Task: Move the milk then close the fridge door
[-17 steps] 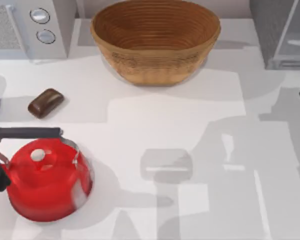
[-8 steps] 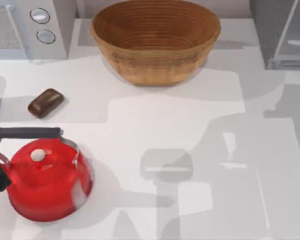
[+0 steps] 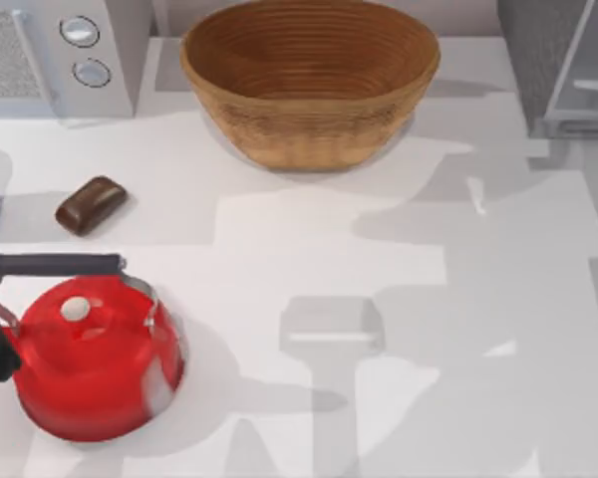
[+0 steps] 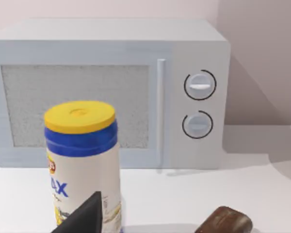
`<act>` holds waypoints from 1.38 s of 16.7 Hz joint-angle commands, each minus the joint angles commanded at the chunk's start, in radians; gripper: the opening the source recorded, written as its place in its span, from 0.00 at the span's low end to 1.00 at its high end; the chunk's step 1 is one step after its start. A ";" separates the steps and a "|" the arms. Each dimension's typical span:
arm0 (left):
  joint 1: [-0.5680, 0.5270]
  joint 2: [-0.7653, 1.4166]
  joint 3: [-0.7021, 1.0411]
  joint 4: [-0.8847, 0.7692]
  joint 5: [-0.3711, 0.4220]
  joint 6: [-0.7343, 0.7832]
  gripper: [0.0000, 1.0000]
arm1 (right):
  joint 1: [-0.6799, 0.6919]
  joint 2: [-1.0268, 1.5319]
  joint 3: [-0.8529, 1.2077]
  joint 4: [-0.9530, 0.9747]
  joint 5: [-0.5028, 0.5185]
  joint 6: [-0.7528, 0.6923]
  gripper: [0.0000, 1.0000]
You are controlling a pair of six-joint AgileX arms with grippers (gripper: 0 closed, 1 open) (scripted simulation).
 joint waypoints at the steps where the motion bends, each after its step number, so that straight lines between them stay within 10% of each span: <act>1: 0.000 0.000 0.000 0.000 0.000 0.000 1.00 | -0.018 0.055 0.066 -0.032 -0.019 -0.003 0.00; 8: 0.000 0.000 0.000 0.000 0.000 0.000 1.00 | -0.123 0.330 0.455 -0.219 -0.117 -0.022 0.00; 21: 0.000 0.000 0.000 0.000 0.000 0.000 1.00 | -0.134 0.349 0.481 -0.235 -0.122 -0.023 0.00; 23: 0.000 0.000 0.000 0.000 0.000 0.000 1.00 | -0.134 0.349 0.481 -0.235 -0.122 -0.023 0.15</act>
